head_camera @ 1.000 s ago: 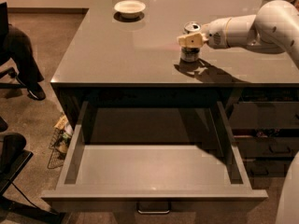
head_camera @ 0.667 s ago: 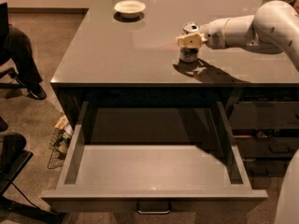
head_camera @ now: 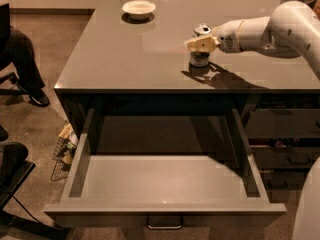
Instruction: Pick 7up can from top drawer and place on counter
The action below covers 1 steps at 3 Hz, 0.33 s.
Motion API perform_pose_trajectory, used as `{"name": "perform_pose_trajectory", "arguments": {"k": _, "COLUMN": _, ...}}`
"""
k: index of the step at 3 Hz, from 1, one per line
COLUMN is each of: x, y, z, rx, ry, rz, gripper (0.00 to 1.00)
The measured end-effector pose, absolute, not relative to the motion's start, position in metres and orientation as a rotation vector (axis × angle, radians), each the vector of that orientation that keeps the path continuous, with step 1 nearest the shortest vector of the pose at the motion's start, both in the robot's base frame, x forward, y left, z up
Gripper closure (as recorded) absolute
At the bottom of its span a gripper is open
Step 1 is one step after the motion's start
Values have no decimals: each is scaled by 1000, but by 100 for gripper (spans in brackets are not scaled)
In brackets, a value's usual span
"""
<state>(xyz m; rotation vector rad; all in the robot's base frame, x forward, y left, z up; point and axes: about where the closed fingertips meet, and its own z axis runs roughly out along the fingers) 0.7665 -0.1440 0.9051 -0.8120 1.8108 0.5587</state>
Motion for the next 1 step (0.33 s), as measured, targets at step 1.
{"name": "perform_pose_trajectory", "arguments": {"k": 1, "x": 767, "y": -141, "z": 904, "rx": -815, "ry": 1811, "rz": 563, "gripper": 0}}
